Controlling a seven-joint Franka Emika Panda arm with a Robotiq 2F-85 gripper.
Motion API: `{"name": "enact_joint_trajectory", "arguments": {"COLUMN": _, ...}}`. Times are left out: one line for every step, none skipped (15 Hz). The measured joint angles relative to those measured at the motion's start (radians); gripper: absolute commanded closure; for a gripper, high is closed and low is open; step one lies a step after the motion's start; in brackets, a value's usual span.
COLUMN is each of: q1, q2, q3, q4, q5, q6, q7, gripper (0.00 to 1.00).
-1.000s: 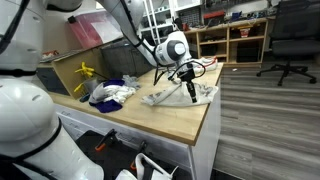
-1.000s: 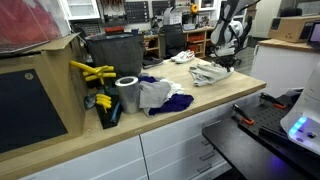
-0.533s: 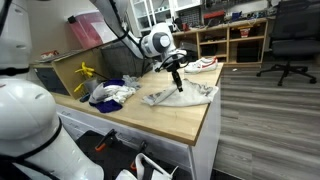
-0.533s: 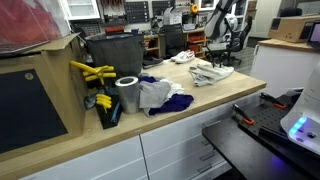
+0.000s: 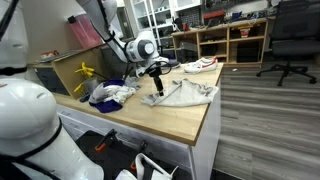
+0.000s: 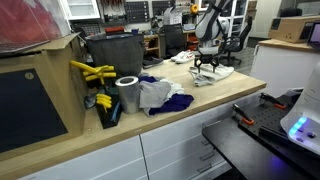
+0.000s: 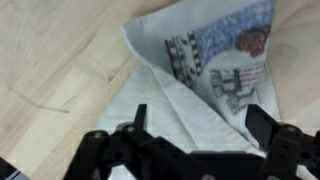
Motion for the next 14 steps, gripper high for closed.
{"name": "enact_joint_trajectory", "arguments": {"q1": 0.000, "q2": 0.000, "q3": 0.011, "q4": -0.021, "q5": 0.010, "q6": 0.000, "q7": -0.018, "gripper": 0.00}}
{"name": "enact_joint_trajectory", "arguments": {"q1": 0.001, "q2": 0.000, "q3": 0.020, "q4": -0.040, "q5": 0.020, "q6": 0.000, "q7": -0.037, "gripper": 0.25}}
{"name": "enact_joint_trajectory", "arguments": {"q1": 0.001, "q2": 0.000, "q3": 0.029, "q4": -0.056, "q5": 0.028, "q6": -0.002, "q7": -0.055, "gripper": 0.26}}
{"name": "enact_joint_trajectory", "arguments": {"q1": 0.002, "q2": -0.001, "q3": 0.035, "q4": -0.069, "q5": 0.033, "q6": -0.004, "q7": -0.072, "gripper": 0.35}}
{"name": "enact_joint_trajectory", "arguments": {"q1": 0.003, "q2": -0.002, "q3": 0.040, "q4": -0.079, "q5": 0.036, "q6": -0.009, "q7": -0.083, "gripper": 0.42}}
{"name": "enact_joint_trajectory", "arguments": {"q1": 0.003, "q2": -0.003, "q3": 0.043, "q4": -0.086, "q5": 0.040, "q6": -0.018, "q7": -0.095, "gripper": 0.51}}
{"name": "enact_joint_trajectory", "arguments": {"q1": 0.004, "q2": -0.007, "q3": 0.043, "q4": -0.091, "q5": 0.043, "q6": -0.028, "q7": -0.104, "gripper": 0.58}}
{"name": "enact_joint_trajectory", "arguments": {"q1": 0.005, "q2": -0.012, "q3": 0.043, "q4": -0.095, "q5": 0.046, "q6": -0.039, "q7": -0.113, "gripper": 0.64}}
{"name": "enact_joint_trajectory", "arguments": {"q1": 0.004, "q2": -0.018, "q3": 0.043, "q4": -0.098, "q5": 0.046, "q6": -0.050, "q7": -0.117, "gripper": 0.73}}
{"name": "enact_joint_trajectory", "arguments": {"q1": 0.004, "q2": -0.024, "q3": 0.042, "q4": -0.100, "q5": 0.046, "q6": -0.061, "q7": -0.119, "gripper": 0.80}}
{"name": "enact_joint_trajectory", "arguments": {"q1": 0.004, "q2": -0.031, "q3": 0.042, "q4": -0.101, "q5": 0.046, "q6": -0.073, "q7": -0.122, "gripper": 0.88}}
{"name": "enact_joint_trajectory", "arguments": {"q1": 0.004, "q2": -0.038, "q3": 0.042, "q4": -0.102, "q5": 0.046, "q6": -0.084, "q7": -0.126, "gripper": 0.95}}
{"name": "enact_joint_trajectory", "arguments": {"q1": 0.003, "q2": -0.045, "q3": 0.041, "q4": -0.103, "q5": 0.046, "q6": -0.093, "q7": -0.130, "gripper": 1.00}}
{"name": "enact_joint_trajectory", "arguments": {"q1": 0.002, "q2": -0.052, "q3": 0.041, "q4": -0.103, "q5": 0.046, "q6": -0.103, "q7": -0.130, "gripper": 1.00}}
